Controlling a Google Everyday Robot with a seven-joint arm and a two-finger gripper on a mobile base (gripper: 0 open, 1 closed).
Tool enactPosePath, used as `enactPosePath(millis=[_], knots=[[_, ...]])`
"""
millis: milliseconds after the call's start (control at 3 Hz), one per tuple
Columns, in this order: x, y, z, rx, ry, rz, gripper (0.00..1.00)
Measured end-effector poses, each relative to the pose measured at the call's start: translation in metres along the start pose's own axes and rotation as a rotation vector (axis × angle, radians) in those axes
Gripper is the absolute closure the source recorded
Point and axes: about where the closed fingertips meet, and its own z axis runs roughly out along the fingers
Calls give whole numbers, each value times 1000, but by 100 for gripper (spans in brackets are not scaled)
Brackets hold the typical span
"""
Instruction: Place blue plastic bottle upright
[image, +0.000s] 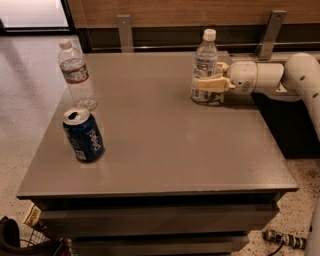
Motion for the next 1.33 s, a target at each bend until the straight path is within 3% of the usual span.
enactPosePath(millis=[333,667,1333], knots=[[-2,0,0,0,0,0,87],[-2,0,0,-1,0,0,54],[-3,0,0,-1,0,0,8]])
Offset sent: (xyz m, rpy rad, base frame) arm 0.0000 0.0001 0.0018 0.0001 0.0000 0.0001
